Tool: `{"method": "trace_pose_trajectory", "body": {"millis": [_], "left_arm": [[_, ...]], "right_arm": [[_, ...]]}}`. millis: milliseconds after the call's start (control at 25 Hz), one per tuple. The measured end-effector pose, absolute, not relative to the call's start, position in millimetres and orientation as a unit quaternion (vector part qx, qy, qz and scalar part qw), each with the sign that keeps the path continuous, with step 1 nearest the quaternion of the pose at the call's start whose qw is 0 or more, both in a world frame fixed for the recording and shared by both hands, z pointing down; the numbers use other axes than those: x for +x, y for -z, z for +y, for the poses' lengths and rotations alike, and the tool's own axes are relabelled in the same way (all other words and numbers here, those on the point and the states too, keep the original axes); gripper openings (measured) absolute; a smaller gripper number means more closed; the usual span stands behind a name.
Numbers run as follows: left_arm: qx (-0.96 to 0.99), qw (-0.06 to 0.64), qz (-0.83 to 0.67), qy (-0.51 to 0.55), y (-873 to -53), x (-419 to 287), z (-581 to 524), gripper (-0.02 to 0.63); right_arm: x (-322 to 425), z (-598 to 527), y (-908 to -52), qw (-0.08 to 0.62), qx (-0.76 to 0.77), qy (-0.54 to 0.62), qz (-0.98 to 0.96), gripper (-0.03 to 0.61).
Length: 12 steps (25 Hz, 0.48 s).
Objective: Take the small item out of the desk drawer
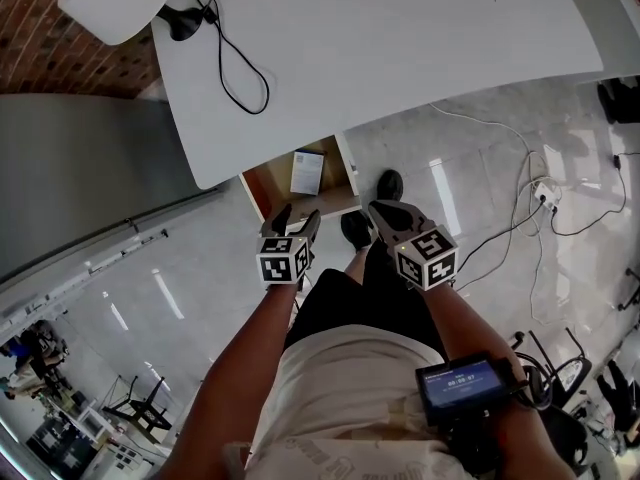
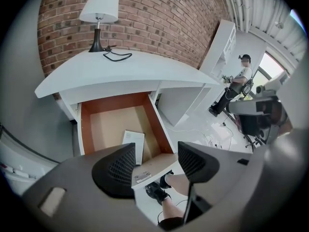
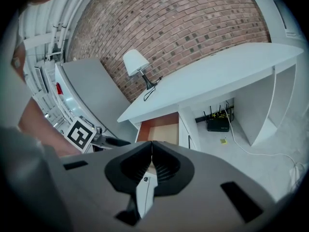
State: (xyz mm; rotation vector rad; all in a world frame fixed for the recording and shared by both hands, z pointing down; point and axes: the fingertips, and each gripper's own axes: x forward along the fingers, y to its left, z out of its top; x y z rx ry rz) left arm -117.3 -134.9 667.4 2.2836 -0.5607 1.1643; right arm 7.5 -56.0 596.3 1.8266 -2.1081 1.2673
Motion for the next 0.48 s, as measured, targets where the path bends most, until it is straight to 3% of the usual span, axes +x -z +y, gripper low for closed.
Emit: {"method": "trace_pose_trajectory", "body": {"millis": [480], "left_arm": [[0.832, 0.235, -0.210, -0.456, -699, -110, -149, 0.333]], "right_arm": [[18, -68, -617, 0.038, 0.603, -0.414, -0.681, 0.006]]}}
